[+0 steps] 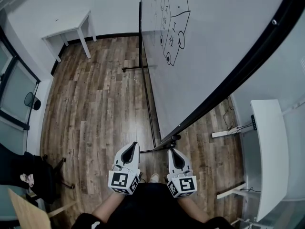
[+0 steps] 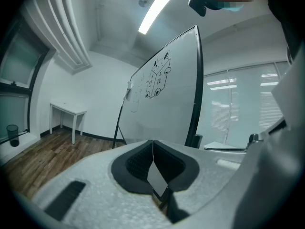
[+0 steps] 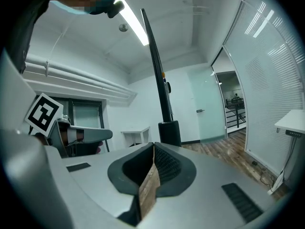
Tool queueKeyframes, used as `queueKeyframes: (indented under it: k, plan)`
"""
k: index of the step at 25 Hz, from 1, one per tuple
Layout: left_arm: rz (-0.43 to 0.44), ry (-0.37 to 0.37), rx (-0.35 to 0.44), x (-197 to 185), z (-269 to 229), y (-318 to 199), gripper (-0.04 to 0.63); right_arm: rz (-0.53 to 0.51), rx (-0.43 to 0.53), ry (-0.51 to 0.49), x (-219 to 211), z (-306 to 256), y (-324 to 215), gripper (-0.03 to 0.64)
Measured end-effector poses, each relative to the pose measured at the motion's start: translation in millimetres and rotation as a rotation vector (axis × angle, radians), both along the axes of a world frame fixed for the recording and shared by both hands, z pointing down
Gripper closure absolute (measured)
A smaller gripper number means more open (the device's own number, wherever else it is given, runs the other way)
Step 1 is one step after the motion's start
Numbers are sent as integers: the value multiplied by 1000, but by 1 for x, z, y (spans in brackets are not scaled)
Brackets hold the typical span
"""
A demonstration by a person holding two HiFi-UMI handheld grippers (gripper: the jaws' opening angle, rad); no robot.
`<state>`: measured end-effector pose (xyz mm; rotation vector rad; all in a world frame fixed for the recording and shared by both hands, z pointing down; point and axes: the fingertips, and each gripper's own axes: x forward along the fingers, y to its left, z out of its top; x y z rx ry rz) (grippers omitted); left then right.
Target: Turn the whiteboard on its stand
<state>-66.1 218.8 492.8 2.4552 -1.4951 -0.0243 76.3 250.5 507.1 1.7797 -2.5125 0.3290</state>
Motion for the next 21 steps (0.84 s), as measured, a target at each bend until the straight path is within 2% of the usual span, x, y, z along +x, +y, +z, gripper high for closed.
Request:
queueKeyframes:
  k: [21]
  plan:
    - [0, 6, -4, 0, 2, 0, 577, -13, 2, 3, -3, -1, 0, 598]
